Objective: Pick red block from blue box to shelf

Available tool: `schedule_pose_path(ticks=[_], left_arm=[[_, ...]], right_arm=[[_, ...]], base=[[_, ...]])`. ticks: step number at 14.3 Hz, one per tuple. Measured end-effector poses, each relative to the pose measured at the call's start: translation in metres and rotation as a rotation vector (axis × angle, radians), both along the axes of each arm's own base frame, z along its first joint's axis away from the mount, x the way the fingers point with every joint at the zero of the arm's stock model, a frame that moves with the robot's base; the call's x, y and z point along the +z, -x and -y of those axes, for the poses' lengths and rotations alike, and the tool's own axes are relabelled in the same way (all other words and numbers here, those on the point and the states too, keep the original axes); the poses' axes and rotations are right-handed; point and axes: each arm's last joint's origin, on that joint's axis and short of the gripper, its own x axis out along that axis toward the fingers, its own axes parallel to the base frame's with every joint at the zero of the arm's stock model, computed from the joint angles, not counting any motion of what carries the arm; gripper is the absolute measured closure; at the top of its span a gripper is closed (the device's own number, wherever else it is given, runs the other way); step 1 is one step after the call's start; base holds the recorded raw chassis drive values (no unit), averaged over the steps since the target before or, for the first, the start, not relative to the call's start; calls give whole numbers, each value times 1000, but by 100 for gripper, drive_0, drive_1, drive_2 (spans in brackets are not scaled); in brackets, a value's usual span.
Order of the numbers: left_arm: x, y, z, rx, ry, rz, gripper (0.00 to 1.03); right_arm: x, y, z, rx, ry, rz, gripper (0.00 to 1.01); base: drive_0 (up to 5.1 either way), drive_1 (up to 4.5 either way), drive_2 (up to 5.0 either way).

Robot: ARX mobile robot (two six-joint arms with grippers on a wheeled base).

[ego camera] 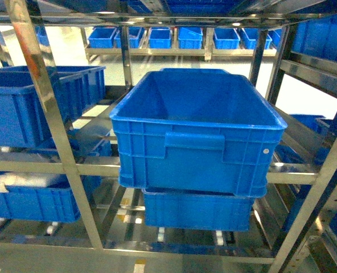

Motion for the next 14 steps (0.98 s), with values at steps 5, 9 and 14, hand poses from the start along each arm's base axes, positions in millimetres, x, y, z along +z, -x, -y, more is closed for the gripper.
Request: schedule_pose_path(ticks=[5,9,14], left_arm=[[0,0,0,0,0,1,5],[0,0,0,0,0,1,5],[0,0,0,0,0,1,5]], right_arm=[[1,0,0,0,-1,5,74],[1,0,0,0,-1,5,74],[0,0,0,0,-1,5,74]], base=[[0,0,0],[0,0,0],[0,0,0]])
